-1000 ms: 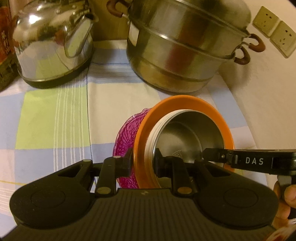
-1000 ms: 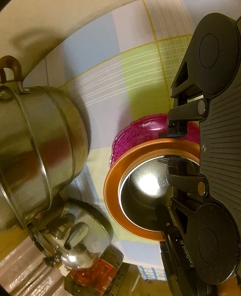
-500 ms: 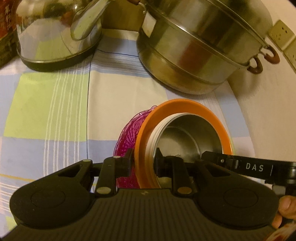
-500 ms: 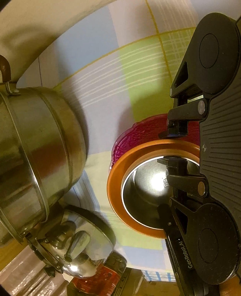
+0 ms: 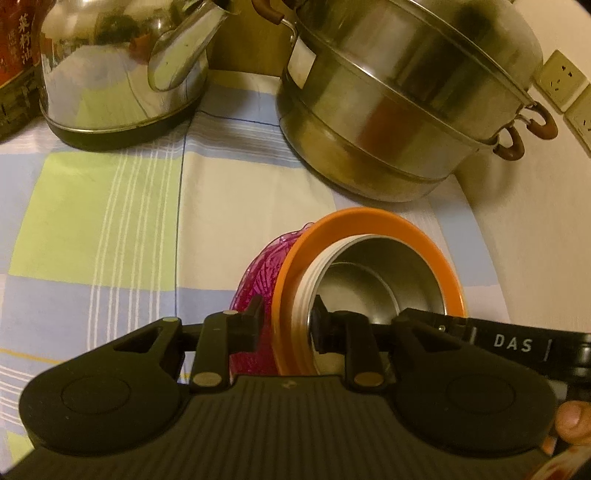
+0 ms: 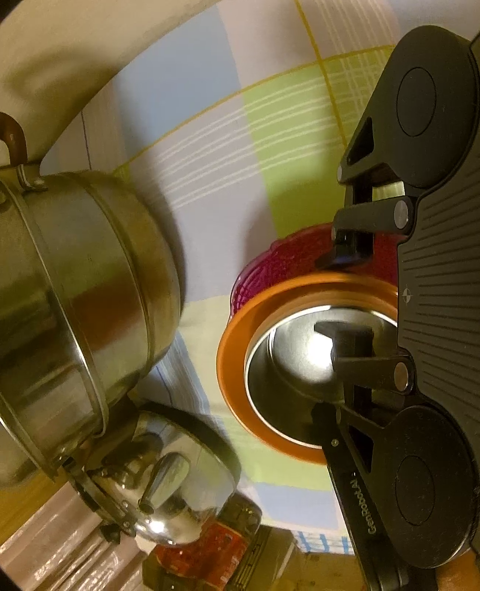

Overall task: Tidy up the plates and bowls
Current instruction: 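Lower the orange bowl onto the pink plate stack with both tools, then open both tools to release the orange bowl rim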

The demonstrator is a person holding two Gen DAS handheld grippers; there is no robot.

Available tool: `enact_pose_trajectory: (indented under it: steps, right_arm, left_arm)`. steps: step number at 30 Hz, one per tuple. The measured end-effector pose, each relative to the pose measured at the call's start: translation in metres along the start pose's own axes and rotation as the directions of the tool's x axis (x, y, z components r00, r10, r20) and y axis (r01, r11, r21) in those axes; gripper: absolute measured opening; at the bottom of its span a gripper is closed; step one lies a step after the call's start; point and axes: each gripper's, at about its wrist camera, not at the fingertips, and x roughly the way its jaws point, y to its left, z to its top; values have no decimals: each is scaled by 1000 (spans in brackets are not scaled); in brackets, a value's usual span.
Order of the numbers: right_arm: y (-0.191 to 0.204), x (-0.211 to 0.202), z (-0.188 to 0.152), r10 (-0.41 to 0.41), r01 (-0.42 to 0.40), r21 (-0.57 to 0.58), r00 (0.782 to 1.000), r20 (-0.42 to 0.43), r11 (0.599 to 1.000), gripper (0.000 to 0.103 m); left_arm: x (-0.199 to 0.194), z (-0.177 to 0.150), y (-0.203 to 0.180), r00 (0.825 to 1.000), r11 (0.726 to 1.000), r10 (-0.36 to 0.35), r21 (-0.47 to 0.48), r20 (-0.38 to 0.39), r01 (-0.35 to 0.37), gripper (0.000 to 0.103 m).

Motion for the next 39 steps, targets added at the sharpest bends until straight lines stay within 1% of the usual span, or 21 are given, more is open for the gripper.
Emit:
enact_pose_trajectory:
  steps: [3,6,8,11,12,13,15,18,21,24,26,28,30,31,34,39]
  right_arm:
    - [1,-2,-3,1,0,-8,1000,10,1000,51]
    - [2,-4,-6,8,-8,-14,1000,19,1000,55]
    - [2,-7,-8,16,-16,-10,1000,23,1000,56]
    - [2,-13,-10,18,-17,-9,999,33,1000,56]
    - [3,-16,-11,17,-16,-10,999,36,1000,56]
    - [4,-18,-11,17,-17,-11,999,39,1000,56]
    - [4,-25,-13,18,-17,-12,999,49,1000,56]
    - [5,-38,-16,19,-19,-6,998,64,1000,57]
    - [8,-52,-21,23,-23,-6,997,78,1000,57]
    - [13,-65,-31,13,-10,-35,995,97,999,57]
    - [17,-74,-38,10,-4,-54,994,112,999,57]
    - [19,-82,-47,5,4,-67,992,124,998,57]
    - [21,-90,-56,-2,12,-78,992,130,997,57]
    - [22,-93,-61,-8,20,-87,991,135,996,57]
    - [27,-106,-79,-19,40,-127,987,162,991,57]
    - [28,-124,-111,-7,31,-144,986,165,989,57]
  left_arm:
    - [-5,-2,0,1000,1000,13,13,13,-13,28]
    - [-10,-4,0,999,999,31,23,30,-32,34]
    - [-15,-5,-1,999,999,38,37,37,-40,35]
    - [-22,-6,0,998,999,33,34,48,-35,39]
    - [-25,-7,0,998,999,33,33,53,-34,42]
    - [-29,-8,0,998,999,32,32,59,-33,48]
    - [-37,-9,-1,997,999,34,35,68,-36,54]
    - [-50,-12,-2,996,999,35,35,81,-38,57]
    - [-66,-17,-3,993,999,29,25,114,-32,66]
    - [-82,-24,-3,990,999,26,29,140,-31,67]
    - [-92,-31,-4,987,998,37,37,157,-44,68]
    - [-103,-40,-5,982,996,57,53,180,-67,68]
    - [-113,-49,-8,974,991,94,77,208,-112,68]
    - [-118,-54,-9,970,989,100,86,222,-122,68]
    - [-133,-70,-8,967,991,91,73,239,-111,69]
    - [-160,-105,-10,955,990,101,67,277,-125,69]
